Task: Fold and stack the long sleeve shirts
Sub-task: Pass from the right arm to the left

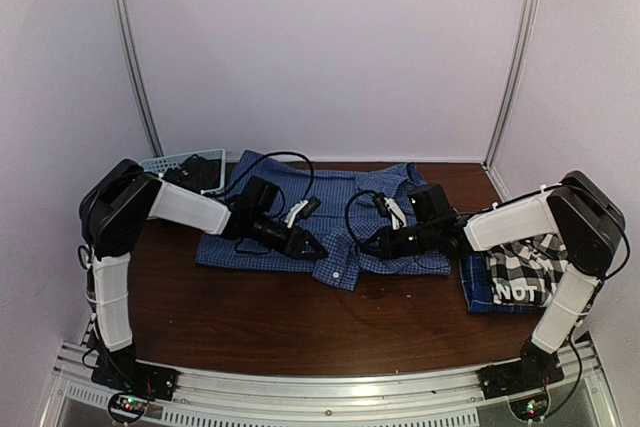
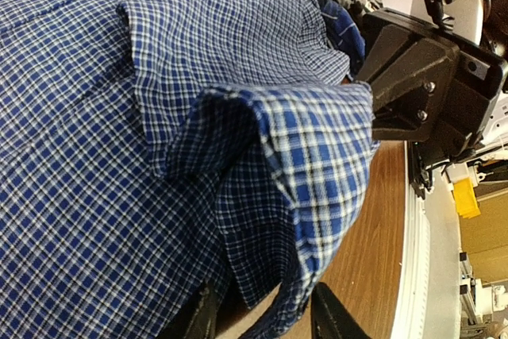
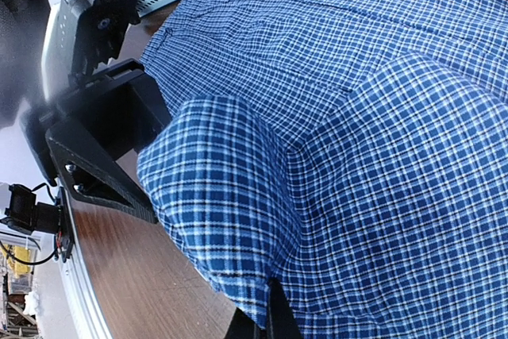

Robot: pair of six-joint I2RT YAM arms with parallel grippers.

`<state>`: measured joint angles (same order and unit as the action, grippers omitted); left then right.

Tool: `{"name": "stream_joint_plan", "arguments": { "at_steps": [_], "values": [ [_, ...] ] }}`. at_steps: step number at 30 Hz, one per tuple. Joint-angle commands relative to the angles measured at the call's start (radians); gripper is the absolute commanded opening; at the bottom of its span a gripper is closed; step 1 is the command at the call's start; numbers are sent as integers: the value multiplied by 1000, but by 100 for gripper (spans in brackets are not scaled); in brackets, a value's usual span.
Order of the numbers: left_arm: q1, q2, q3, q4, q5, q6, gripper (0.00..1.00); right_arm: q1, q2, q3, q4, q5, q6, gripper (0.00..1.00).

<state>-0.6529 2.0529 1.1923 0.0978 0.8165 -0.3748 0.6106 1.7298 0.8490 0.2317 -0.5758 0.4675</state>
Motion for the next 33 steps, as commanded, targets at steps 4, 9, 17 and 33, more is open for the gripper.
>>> {"name": "stream_joint_plan", "arguments": {
  "at_steps": [4,9,17,33],
  "values": [
    [-30,-16,-47,152,41,-9,42,-12,-6,22,44,-28,35,0],
    [-49,-19,-75,184,54,-28,38,-19,-9,21,48,-26,43,0],
    [-57,-30,-83,185,70,-46,0,-24,-16,14,51,-24,44,0],
    [-7,-19,494,-268,225,-165,0,-136,-300,0,-224,108,-60,57]
  ]
}}
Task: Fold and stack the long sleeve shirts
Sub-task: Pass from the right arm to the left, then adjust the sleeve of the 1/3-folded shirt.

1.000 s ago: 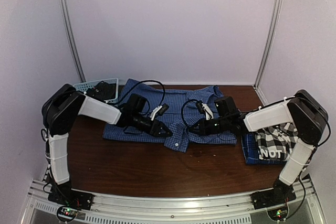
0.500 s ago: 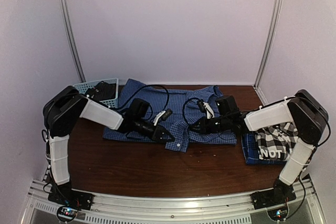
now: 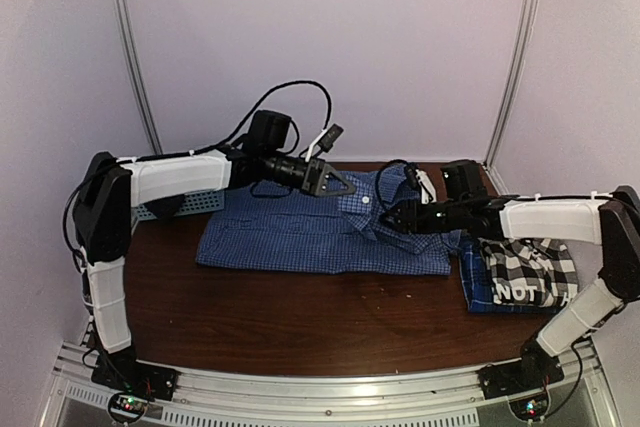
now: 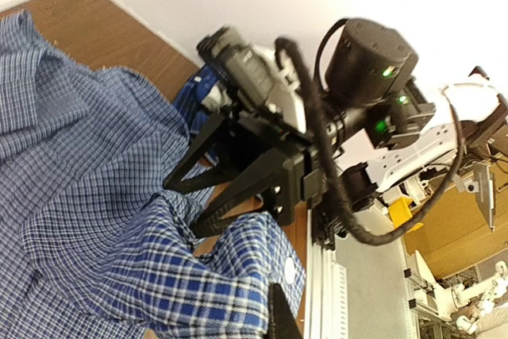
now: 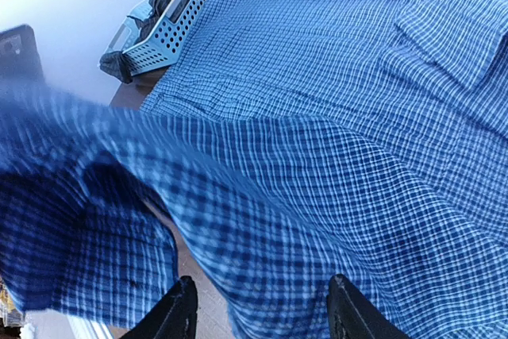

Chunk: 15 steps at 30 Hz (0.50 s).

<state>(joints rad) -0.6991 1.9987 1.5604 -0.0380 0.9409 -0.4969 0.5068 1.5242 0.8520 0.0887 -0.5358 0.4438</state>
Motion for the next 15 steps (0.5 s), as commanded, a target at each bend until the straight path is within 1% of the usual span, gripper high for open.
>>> {"name": "stream_joint_plan", "arguments": {
  "at_steps": [1,4,8,12,15],
  "values": [
    [48,59,166,-167,118,-37,0,-42,-116,-13,-101,77,-37,58],
    [69,87,240,-278,152,16,0,-70,-158,-32,-125,87,-41,59],
    [102,88,248,-445,145,170,0,-85,-173,-51,-127,90,-42,59],
    [160,91,167,-525,135,273,0,-85,-157,-68,-98,76,-31,59],
    [183,86,81,-532,123,315,0,-85,-140,-78,-91,68,-26,59]
  ]
}}
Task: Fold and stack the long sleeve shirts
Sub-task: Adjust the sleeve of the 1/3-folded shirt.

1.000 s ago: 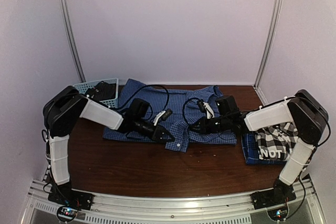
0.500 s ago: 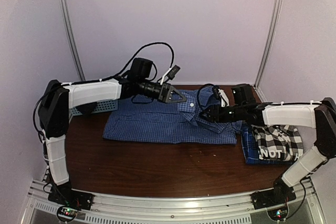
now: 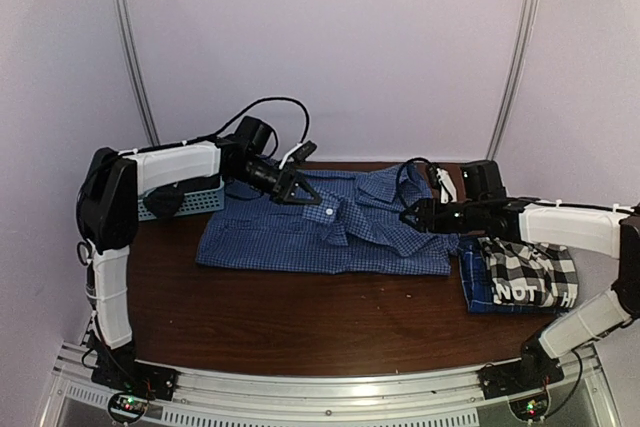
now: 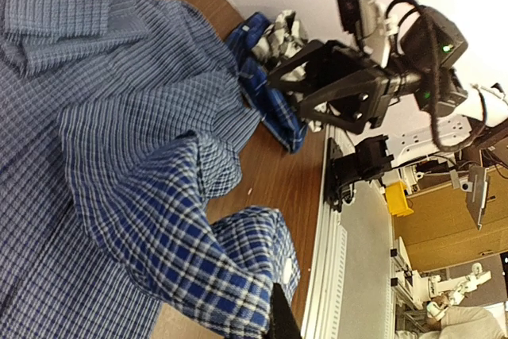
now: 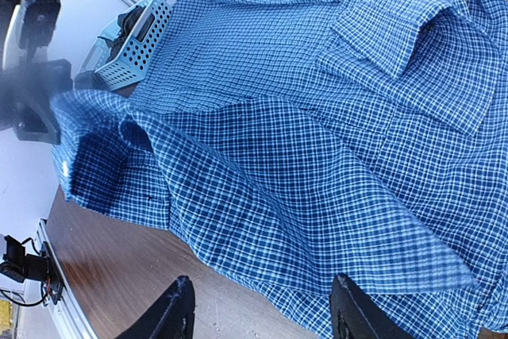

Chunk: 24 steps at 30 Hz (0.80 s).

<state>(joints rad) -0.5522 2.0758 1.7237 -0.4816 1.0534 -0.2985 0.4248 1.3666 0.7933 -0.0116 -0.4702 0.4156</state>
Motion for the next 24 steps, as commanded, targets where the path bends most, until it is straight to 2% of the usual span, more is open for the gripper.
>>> {"name": "stream_joint_plan", "arguments": {
  "at_steps": [1,8,16,22,24],
  "values": [
    [38,10,-103,-86,4,123,0,-3,22,-23,9,2,3,59],
    [62,61,-180,-42,-70,121,9,-3,49,-49,58,-13,15,58],
    [121,43,-267,102,-166,39,29,-3,66,-85,87,-24,20,58],
    [129,-26,-416,252,-174,-22,41,-3,83,-108,115,-28,28,58],
    [129,-40,-472,310,-156,-45,43,-3,98,-113,132,-33,34,58]
  ]
}}
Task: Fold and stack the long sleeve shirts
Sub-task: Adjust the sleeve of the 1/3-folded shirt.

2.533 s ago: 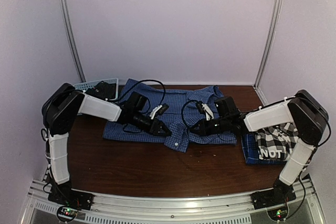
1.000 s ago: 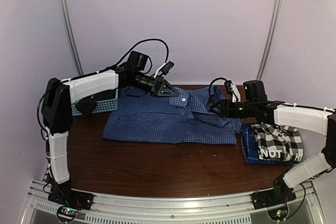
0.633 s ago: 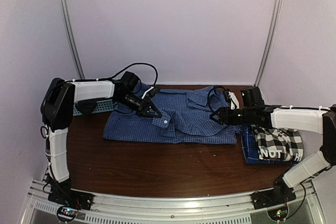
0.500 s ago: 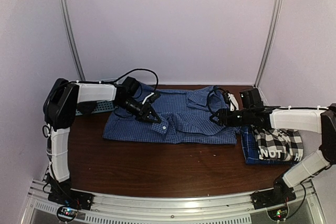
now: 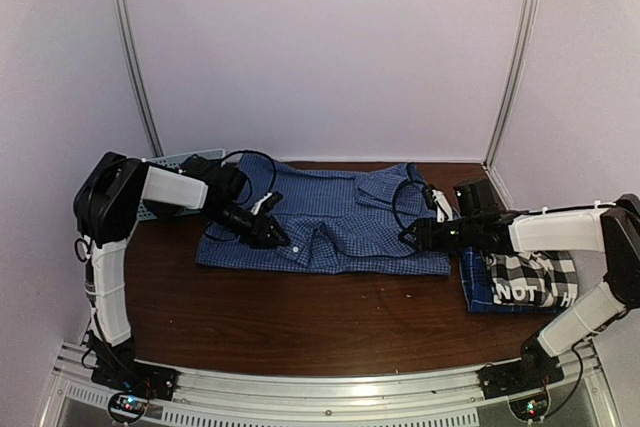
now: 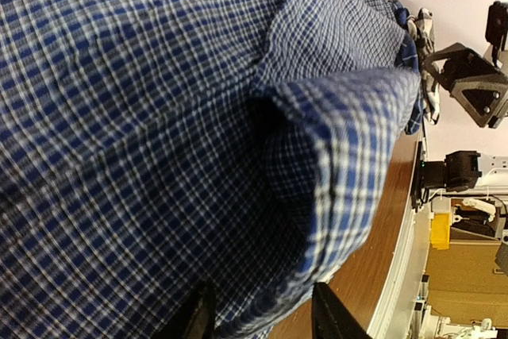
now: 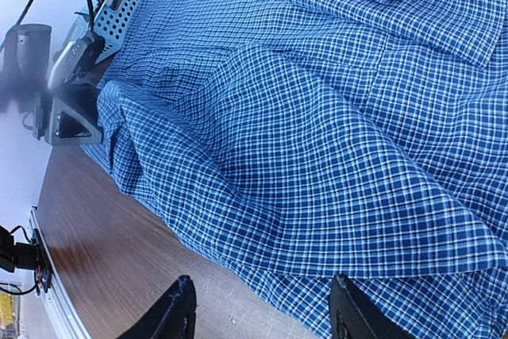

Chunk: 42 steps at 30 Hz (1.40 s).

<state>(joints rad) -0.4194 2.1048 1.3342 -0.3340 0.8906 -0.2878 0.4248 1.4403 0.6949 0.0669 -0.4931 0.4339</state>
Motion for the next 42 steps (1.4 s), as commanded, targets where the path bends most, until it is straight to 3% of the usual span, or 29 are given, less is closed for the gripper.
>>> {"name": "stream_joint_plan", "arguments": {
  "at_steps": [1,7,15,17,20,24,30,42],
  "values": [
    [-4,-76,-108,197,17,-70,43,-3,31,-16,61,-15,19,58],
    [-5,-123,-253,452,83,-172,44,-2,60,-23,91,-35,38,57],
    [-9,-110,-294,619,84,-243,45,2,67,-22,105,-45,50,56],
    [-13,-108,-288,630,83,-251,41,3,68,-21,102,-44,51,55],
    [-15,-127,-291,628,82,-257,25,3,64,-18,92,-42,46,55],
    [-12,-181,-258,486,49,-212,0,3,39,-12,56,-9,31,55],
    [5,-226,-142,159,59,-128,0,3,-22,17,-41,113,-32,54],
    [100,-173,-17,-145,170,-26,0,5,-66,-2,-47,157,-49,54]
  ]
}}
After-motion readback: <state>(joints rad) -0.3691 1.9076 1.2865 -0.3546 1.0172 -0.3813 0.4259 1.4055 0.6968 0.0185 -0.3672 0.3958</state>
